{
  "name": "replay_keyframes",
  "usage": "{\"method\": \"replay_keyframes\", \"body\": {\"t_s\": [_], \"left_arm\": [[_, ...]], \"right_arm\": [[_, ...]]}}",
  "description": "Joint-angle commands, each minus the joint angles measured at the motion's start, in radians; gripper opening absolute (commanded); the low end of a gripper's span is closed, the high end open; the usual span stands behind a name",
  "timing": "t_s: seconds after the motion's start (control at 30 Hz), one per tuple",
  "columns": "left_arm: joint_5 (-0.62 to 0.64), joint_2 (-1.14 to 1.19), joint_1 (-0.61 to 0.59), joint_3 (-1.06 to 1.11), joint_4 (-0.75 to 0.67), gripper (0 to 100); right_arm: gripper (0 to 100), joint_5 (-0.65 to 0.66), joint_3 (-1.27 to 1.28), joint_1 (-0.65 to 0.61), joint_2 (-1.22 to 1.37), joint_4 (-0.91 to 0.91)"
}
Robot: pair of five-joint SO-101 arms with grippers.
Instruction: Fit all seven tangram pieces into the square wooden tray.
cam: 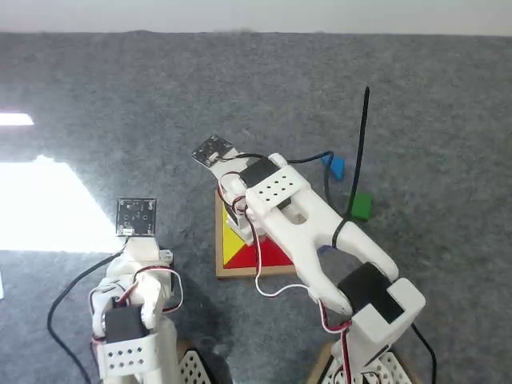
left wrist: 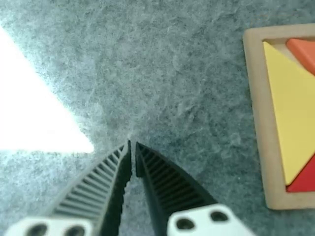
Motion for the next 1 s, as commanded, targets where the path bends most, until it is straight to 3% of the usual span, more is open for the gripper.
{"method": "replay_keyframes", "body": {"t_s": [0.0, 0.33, 0.77, 0.97], "left_arm": [[0.002, -0.018, -0.009, -0.013, 0.003, 1], [0.002, -0.018, -0.009, -0.013, 0.003, 1], [0.002, -0.018, -0.009, -0.013, 0.003, 1], [0.002, -0.018, -0.009, -0.013, 0.003, 1]], "right_arm": [[13.1, -0.003, -0.032, 0.012, -0.073, 0.005], [13.0, 0.058, -0.028, 0.159, -0.061, 0.013], [12.9, 0.101, -0.029, 0.127, 0.064, 0.038], [12.9, 0.106, -0.031, 0.122, 0.111, -0.051]]}}
